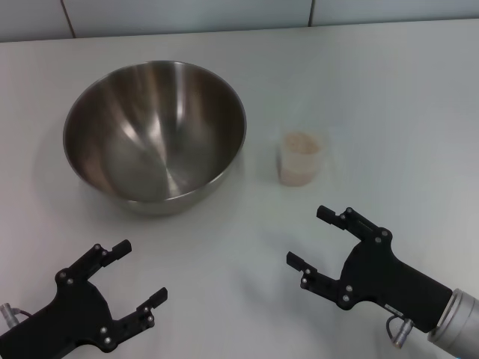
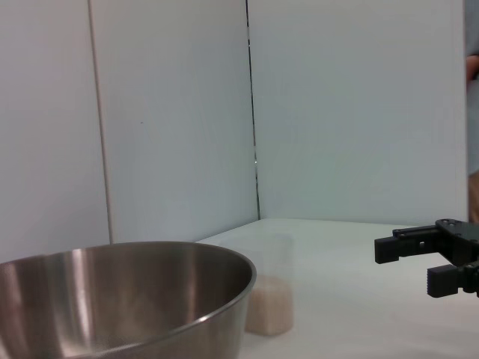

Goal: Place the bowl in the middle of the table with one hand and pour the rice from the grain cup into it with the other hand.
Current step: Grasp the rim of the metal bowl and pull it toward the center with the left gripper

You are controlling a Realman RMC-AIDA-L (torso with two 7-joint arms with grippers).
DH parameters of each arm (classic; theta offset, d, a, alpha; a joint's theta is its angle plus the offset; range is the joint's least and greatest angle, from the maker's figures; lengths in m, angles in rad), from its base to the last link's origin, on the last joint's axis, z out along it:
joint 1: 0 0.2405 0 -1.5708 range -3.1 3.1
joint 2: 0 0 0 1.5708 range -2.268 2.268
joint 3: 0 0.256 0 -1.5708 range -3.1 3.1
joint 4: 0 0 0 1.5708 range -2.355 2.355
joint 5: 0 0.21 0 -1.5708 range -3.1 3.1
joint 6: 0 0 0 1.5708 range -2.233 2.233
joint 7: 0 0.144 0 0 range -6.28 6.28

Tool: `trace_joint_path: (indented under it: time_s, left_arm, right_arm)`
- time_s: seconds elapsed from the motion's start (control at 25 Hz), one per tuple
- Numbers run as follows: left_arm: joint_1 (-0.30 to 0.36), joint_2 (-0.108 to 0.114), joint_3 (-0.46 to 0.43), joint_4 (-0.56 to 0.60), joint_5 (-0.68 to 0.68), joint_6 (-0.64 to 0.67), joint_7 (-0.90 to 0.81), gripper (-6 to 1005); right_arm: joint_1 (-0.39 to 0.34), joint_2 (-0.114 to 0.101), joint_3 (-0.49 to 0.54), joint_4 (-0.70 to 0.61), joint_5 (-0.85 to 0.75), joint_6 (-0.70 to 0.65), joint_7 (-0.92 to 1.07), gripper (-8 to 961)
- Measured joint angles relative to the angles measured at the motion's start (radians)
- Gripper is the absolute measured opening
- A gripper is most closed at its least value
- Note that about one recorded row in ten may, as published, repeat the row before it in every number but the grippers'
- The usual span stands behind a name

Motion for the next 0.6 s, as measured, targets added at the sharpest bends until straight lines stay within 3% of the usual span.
trace_joint_path:
  time_s: [0.36,0.4,0.44,0.48,0.56,0.6]
  left_arm:
    - [0.0,0.0,-0.025,-0.006,-0.001,0.018,-0.001,832]
    - [0.004,0.001,-0.104,-0.004,-0.004,0.065,-0.014,832]
    - [0.004,0.001,-0.104,-0.004,-0.004,0.065,-0.014,832]
    - [0.0,0.007,-0.205,0.019,-0.005,0.13,-0.066,832]
    - [-0.004,0.009,-0.247,0.038,-0.004,0.158,-0.101,832]
    - [-0.037,0.009,-0.356,0.143,-0.007,0.223,-0.226,832]
  right_arm:
    - [0.001,0.0,0.0,0.0,0.0,0.0,0.0,783]
    - [0.002,-0.001,0.0,0.0,0.0,0.001,0.0,783]
    - [0.002,-0.001,0.0,0.0,0.0,0.001,0.0,783]
    - [0.002,-0.001,0.0,0.0,0.0,0.001,0.0,783]
    - [0.002,-0.001,0.0,0.0,0.0,0.001,0.0,783]
    - [0.003,-0.001,0.0,0.0,0.0,0.004,0.0,783]
